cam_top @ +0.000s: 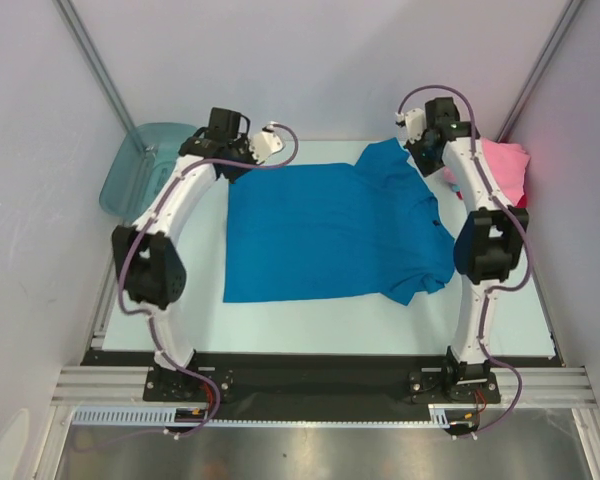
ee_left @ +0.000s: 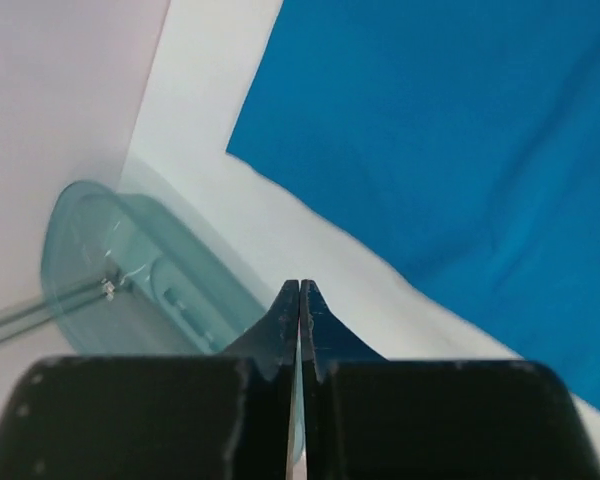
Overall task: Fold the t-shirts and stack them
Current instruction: Move the tshirt to the center of the board
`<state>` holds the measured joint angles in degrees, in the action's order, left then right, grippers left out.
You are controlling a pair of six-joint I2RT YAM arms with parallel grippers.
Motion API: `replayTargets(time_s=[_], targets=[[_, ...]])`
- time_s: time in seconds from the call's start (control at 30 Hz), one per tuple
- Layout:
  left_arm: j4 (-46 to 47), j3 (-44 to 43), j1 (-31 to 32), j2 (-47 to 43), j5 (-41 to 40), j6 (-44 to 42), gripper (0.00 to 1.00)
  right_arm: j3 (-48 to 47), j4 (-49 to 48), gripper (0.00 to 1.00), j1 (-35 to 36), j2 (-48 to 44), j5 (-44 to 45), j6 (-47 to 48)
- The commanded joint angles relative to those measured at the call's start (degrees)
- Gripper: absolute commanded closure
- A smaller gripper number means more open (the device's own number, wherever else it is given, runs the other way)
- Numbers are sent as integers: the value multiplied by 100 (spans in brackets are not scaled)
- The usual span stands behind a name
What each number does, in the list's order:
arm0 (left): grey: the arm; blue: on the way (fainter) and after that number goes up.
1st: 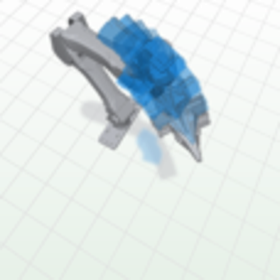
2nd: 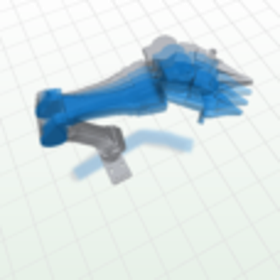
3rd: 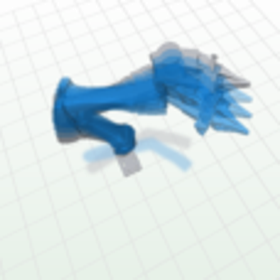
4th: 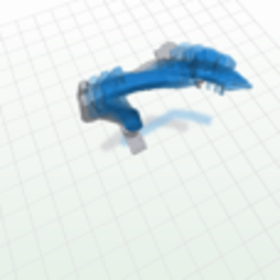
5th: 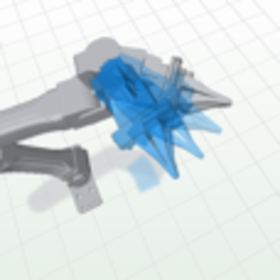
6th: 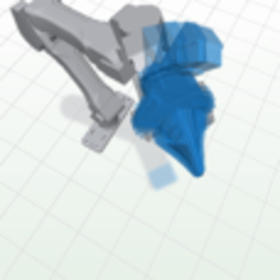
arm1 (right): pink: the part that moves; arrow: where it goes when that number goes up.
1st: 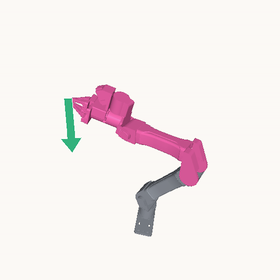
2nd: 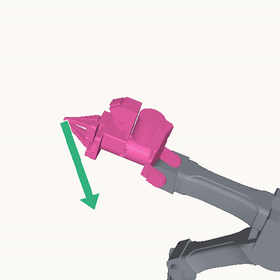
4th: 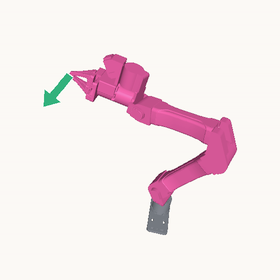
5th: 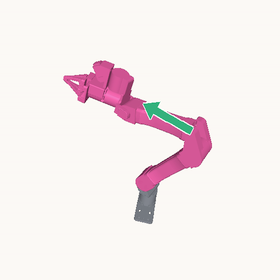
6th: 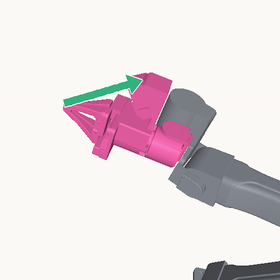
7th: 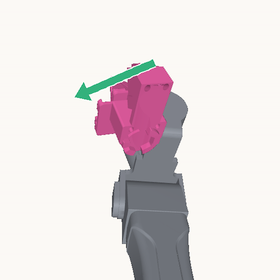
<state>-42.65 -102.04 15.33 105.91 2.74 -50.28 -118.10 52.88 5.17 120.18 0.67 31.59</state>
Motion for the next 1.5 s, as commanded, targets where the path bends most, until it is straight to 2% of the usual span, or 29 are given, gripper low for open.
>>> replayTargets(time_s=[0.0,0.1,0.23,1.0,1.2,1.37,1.47], targets=[[-689,-1096,-39,1158,224,791,100,-712,-314,100,89,839,-216,-916],[-1227,-2053,-48,2000,376,1178,100,-1239,-261,100,177,1437,-392,-1155],[-1421,-2505,-30,2496,534,1310,100,-1329,-375,100,371,1754,-383,-1164],[-1615,-2514,-4,3357,253,1398,100,-1426,-516,100,301,2422,-225,-1208],[-1623,-2602,5,3393,183,1451,100,-1653,-533,100,257,2256,-216,-1199],[-1632,-2610,5,3375,165,1442,100,-1655,-1025,100,143,1983,-94,-1086],[-1632,-2646,14,3401,183,1469,100,-1759,-1131,100,81,2193,125,-963]])
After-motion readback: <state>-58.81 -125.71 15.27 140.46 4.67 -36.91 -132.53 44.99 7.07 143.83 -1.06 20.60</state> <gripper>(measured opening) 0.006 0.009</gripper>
